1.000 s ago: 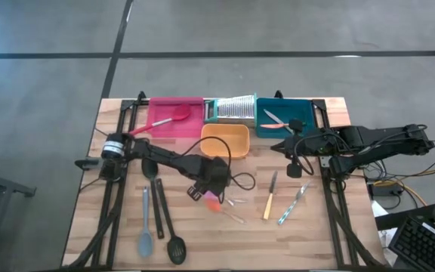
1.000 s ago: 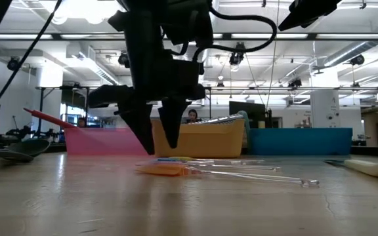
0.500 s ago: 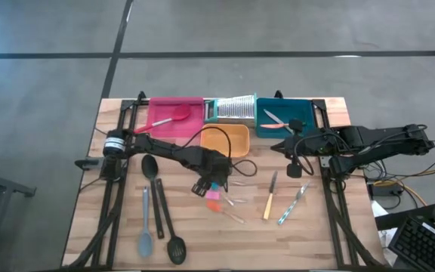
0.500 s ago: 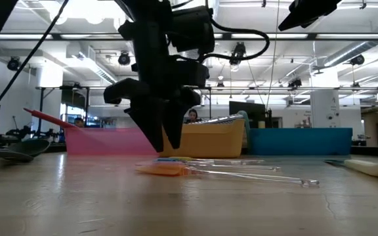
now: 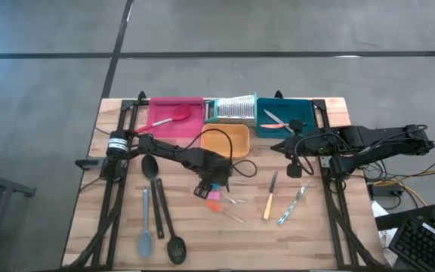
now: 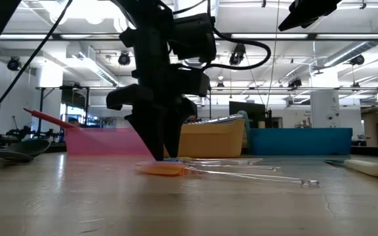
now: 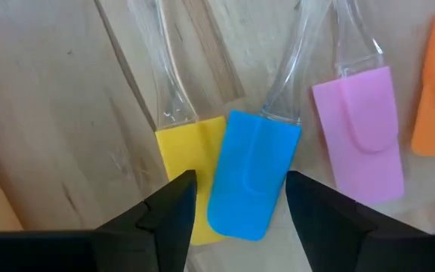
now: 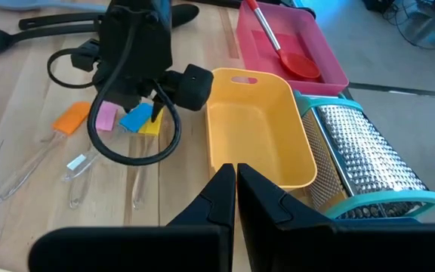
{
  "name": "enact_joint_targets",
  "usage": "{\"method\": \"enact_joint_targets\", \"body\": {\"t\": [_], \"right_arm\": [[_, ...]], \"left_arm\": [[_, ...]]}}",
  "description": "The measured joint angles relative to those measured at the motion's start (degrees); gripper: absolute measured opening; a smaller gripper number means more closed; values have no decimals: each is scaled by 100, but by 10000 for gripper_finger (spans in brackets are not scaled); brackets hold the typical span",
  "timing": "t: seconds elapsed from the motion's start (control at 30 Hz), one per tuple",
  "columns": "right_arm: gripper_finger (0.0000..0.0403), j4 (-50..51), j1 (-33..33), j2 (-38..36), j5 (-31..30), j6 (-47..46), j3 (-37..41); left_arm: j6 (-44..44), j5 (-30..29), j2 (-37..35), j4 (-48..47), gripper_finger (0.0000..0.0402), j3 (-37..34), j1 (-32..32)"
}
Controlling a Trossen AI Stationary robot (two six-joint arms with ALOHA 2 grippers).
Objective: Pick & Place Kitchen Items
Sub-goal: Put the blue spatula into the yellow bin
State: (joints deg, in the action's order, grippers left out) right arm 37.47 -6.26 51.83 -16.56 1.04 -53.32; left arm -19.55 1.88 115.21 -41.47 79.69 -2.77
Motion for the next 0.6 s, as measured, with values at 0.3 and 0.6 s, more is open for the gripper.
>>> {"method": "enact_joint_targets", "body": {"t": [0.3,0.6], "right_arm": [[8,3,0,0,0,0,7],[8,9,0,2,0,0,7]], "left_arm": [[-716,-629,21,-11,209,-18,-340],[-829,-566,27,-180,209,-18,-409]]}}
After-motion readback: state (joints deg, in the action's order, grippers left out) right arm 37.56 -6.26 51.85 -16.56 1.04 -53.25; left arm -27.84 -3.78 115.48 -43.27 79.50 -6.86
